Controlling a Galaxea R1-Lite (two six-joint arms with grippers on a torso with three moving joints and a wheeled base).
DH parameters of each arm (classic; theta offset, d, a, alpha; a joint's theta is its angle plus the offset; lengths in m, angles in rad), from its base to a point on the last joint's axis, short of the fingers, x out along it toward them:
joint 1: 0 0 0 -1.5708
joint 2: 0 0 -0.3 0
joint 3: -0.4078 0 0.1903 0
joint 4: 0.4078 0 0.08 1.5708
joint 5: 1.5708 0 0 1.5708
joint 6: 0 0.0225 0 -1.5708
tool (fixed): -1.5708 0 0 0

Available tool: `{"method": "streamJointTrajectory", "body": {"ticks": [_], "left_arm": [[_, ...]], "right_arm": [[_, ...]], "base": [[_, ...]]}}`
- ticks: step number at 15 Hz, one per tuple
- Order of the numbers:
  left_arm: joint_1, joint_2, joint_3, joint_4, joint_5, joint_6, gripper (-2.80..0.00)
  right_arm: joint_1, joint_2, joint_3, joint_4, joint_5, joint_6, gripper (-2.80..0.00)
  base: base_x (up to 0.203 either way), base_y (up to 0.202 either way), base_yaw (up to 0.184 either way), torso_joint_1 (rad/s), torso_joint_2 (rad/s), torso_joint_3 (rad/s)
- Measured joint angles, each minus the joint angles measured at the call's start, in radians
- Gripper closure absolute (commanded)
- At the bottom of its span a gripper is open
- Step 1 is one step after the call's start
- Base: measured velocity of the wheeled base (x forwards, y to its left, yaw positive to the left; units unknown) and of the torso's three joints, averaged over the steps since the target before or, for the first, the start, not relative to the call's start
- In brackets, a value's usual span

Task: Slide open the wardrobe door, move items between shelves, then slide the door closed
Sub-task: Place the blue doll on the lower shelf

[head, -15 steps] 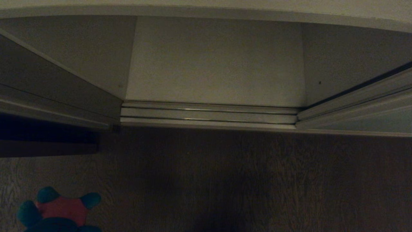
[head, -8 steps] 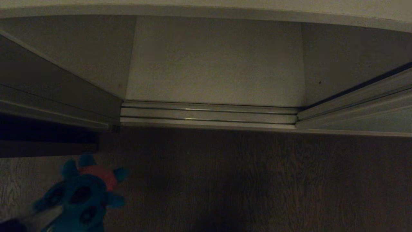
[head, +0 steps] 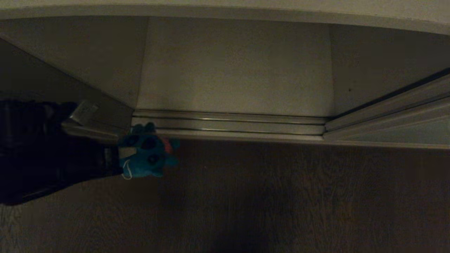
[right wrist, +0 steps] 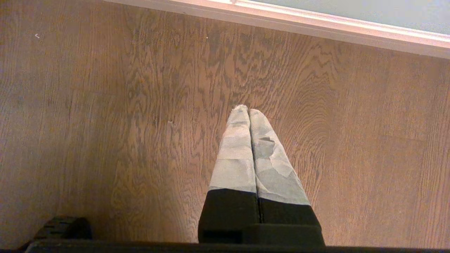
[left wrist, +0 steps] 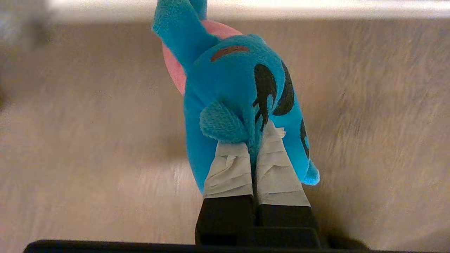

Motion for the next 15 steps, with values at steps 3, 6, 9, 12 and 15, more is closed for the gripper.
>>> {"method": "streamJointTrajectory", "body": {"ticks": [3,6,9,12,15], "left_arm": [[-0.035,0.126,-0.092,-0.095,0.018,0.000,0.00],[-0.047,0.187,-0.172,-0.165,0.083,-0.001,0.00],[-0.050,0.252,-0.210,-0.311,0.135,-0.001,0.00],[-0.051,0.346,-0.257,-0.445,0.158,-0.008,0.00],[-0.051,0.466,-0.340,-0.617,0.216,-0.010,0.00]], "right_arm": [[0.000,0.000,0.000,0.000,0.000,0.000,0.00],[0.000,0.000,0.000,0.000,0.000,0.000,0.00],[0.000,0.000,0.000,0.000,0.000,0.000,0.00],[0.000,0.000,0.000,0.000,0.000,0.000,0.00],[0.000,0.000,0.000,0.000,0.000,0.000,0.00]], "base": [[0.000,0.000,0.000,0.000,0.00,0.000],[0.000,0.000,0.000,0.000,0.00,0.000],[0.000,0.000,0.000,0.000,0.00,0.000],[0.000,0.000,0.000,0.000,0.00,0.000],[0.000,0.000,0.000,0.000,0.00,0.000]]}}
